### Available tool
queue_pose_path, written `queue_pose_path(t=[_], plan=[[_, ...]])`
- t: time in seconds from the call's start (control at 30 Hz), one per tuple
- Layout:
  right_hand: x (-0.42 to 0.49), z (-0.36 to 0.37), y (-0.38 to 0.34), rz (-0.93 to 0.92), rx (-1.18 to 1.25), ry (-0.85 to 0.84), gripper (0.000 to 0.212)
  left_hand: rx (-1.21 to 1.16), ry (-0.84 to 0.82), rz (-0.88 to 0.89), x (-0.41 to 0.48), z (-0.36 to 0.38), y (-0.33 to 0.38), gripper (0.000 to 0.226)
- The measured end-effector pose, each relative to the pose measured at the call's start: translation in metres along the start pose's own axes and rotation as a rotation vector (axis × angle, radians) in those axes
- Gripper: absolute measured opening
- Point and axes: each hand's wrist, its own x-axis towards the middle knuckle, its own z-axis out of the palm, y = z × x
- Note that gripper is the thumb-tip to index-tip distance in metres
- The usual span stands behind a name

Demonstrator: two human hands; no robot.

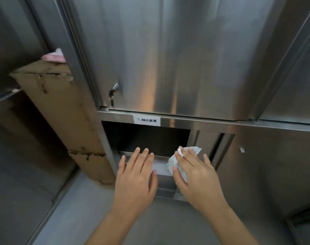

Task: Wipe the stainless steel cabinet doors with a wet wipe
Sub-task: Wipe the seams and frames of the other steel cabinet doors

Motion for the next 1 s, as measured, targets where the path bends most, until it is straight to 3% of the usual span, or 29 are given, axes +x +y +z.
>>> queue_pose_path(t=[0.57, 1.0], plan=[[0.011, 0.025, -0.18, -0.232, 0.075, -0.057, 0.047, 0.175, 0.088, -0.304, -0.095, -0.102, -0.124, 0.046], [0.038, 0.045, -0.266, -0.563, 0.302, -0.165, 0.05, 0.394, 0.143, -0.66, -0.142, -0.142, -0.153, 0.045]])
